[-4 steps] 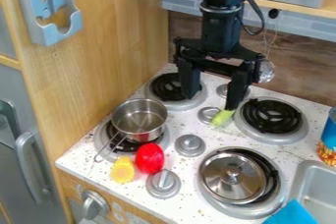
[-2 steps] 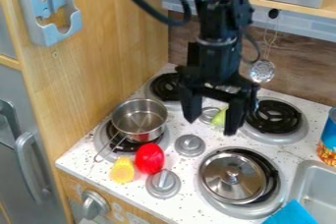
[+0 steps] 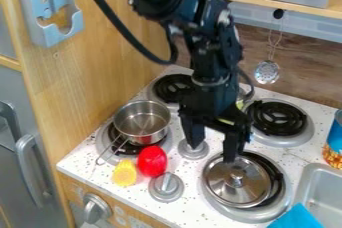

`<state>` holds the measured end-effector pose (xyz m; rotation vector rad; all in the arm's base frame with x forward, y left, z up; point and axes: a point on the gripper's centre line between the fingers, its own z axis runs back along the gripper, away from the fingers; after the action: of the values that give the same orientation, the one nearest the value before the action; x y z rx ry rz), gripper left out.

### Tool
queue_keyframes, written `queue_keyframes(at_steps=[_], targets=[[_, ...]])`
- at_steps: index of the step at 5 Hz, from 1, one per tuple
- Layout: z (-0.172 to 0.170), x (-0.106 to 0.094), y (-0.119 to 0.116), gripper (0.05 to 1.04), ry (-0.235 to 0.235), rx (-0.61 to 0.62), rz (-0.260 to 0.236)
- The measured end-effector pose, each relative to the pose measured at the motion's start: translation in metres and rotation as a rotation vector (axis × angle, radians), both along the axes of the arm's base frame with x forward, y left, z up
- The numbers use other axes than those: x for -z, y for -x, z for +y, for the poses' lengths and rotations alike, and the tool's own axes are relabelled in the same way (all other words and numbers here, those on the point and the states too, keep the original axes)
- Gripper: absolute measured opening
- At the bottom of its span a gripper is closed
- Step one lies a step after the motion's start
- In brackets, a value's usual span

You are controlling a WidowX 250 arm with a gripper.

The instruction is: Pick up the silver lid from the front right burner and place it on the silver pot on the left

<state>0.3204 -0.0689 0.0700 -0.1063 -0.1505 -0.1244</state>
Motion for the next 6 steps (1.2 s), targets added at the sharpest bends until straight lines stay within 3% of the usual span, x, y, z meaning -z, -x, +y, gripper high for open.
queue_keyframes(at_steps=[1,2,3,6], targets=[[-0.01,0.021,-0.008,1.001,-0.097,-0.06,-0.092],[-0.024,0.041,-0.018,1.001,-0.15,-0.1,-0.122],[-0.038,0.046,-0.028,1.001,-0.165,-0.115,-0.121],[-0.061,0.062,-0.038,1.001,-0.143,-0.118,-0.078]])
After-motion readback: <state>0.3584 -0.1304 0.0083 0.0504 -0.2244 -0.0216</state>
